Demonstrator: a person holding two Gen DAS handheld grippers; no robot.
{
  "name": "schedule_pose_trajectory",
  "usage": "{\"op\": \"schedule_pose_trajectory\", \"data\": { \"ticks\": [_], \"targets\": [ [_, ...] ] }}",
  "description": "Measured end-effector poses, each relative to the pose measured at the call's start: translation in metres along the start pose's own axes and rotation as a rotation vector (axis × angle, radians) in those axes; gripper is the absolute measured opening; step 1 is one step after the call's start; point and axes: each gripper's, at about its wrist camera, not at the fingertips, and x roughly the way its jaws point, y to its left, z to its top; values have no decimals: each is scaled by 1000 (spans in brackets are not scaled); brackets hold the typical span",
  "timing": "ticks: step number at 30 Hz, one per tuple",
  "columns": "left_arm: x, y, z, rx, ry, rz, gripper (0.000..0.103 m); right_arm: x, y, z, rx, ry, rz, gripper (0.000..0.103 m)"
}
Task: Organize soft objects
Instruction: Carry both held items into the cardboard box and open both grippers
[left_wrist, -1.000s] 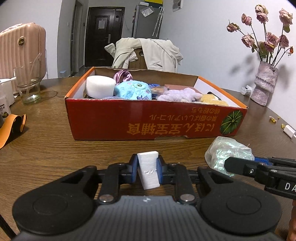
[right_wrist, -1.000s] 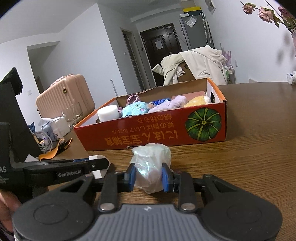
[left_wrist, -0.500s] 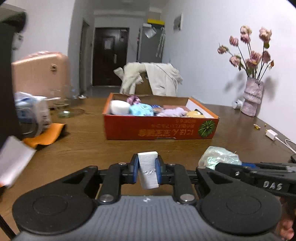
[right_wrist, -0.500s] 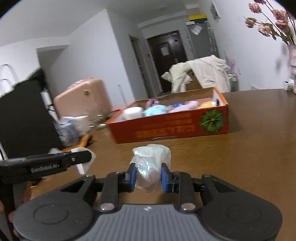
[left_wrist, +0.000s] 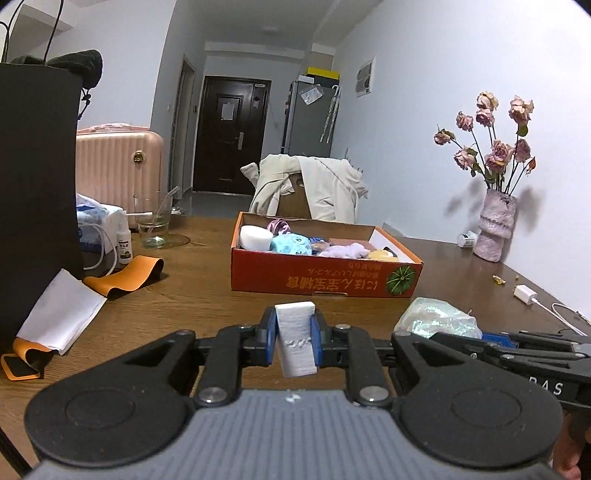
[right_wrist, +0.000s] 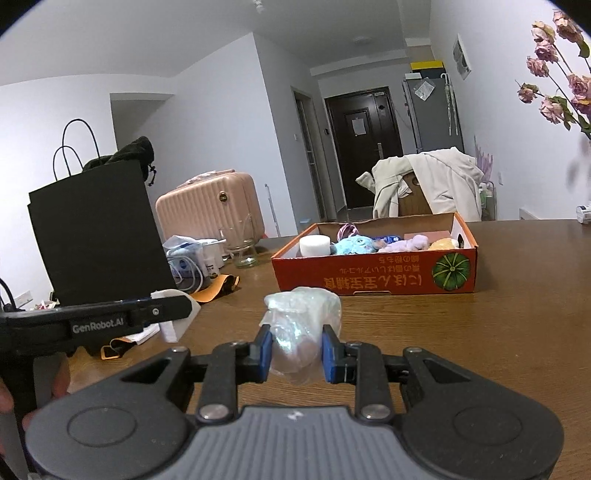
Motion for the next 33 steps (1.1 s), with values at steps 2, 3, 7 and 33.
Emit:
{"op": "schedule_pose_trajectory", "data": {
  "ticks": [2,3,7,33],
  "targets": [
    [4,0,1,-2,2,-3,19,4,-2,1,0,4,-4,26],
    [7,0,2,0,2,-5,19,7,-3,2,1,7,-3,26],
    [26,1,17,-1,-10,-24,19,22,-13,14,7,13,21,26],
    [322,10,113,-18,159,-111,32,293,-102,118,-148,248,-59,47]
  ]
}}
